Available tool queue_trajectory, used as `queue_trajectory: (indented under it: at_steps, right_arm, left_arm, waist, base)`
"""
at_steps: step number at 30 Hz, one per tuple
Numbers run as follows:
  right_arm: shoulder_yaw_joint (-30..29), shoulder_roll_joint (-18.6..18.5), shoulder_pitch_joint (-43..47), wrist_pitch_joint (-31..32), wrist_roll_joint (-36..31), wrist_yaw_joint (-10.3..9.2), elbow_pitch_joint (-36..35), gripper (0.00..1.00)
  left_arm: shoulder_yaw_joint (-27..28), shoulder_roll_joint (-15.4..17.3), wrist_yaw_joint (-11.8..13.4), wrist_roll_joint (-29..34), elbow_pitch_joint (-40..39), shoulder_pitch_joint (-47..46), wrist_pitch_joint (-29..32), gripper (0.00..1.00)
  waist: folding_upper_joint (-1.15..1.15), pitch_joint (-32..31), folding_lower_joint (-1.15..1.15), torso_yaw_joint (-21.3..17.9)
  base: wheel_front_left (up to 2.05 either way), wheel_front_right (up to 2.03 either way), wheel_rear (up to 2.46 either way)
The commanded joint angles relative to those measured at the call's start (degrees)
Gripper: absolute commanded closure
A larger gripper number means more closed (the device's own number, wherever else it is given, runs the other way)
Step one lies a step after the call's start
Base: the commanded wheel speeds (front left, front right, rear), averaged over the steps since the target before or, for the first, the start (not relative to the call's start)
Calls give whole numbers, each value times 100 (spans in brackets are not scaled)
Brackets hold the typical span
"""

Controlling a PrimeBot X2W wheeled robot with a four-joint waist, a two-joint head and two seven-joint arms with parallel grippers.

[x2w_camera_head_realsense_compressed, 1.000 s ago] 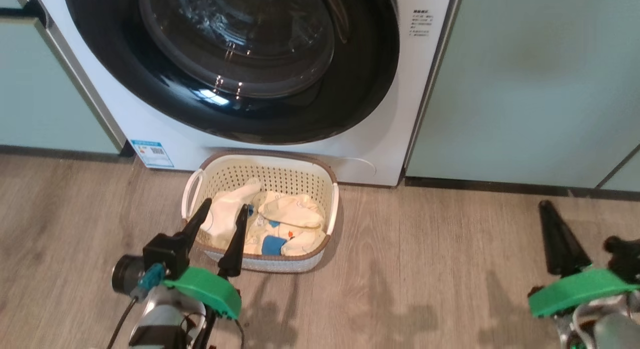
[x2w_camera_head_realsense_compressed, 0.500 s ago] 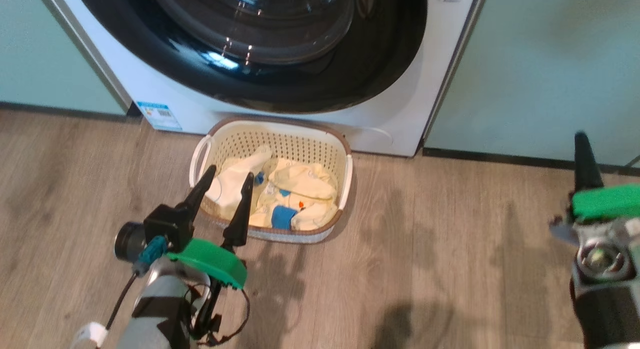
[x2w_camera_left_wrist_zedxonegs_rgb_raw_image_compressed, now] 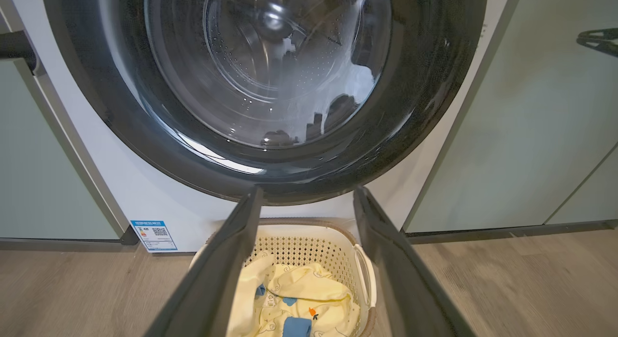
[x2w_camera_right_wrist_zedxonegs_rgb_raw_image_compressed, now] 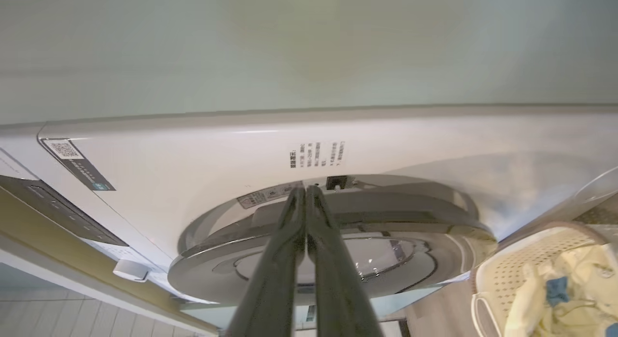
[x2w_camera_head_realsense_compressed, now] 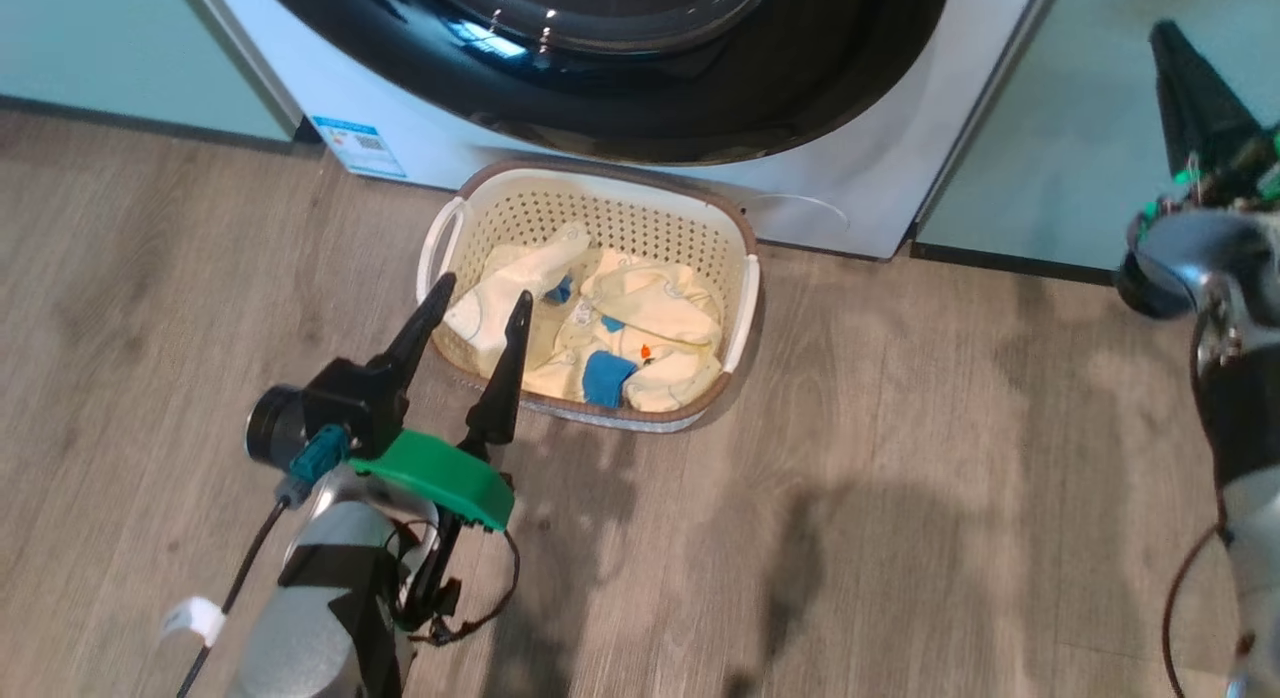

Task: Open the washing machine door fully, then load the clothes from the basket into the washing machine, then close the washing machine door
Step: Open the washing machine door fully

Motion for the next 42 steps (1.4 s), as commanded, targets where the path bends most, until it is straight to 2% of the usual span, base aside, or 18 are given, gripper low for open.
queue_trajectory:
  at_steps: [1, 11, 18, 42]
  right_arm:
    - [111, 37, -261, 48, 43, -15, -170, 100]
    - [621, 37, -1684, 471, 385, -15, 1082, 100]
    - [852, 5, -2399, 707, 268, -15, 1650, 100]
    - [1327, -11, -3643, 1016, -239, -15, 2874, 100]
  left_arm:
    - [145, 63, -1, -25, -185, -205, -46, 0]
    - [35, 60, 4, -114, -139, -374, -46, 0]
    - [-39, 59, 19, -156, -159, -458, -46, 0]
    - [-366, 59, 108, -296, -200, -637, -46, 0]
  waist:
    - [0, 27, 0, 34]
    - [0, 209, 0, 283]
    - [0, 343, 0, 430]
    - [0, 771, 0, 696]
  base:
    - [0, 0, 0]
    - [0, 0, 0]
    - [0, 0, 0]
    - [0, 0, 0]
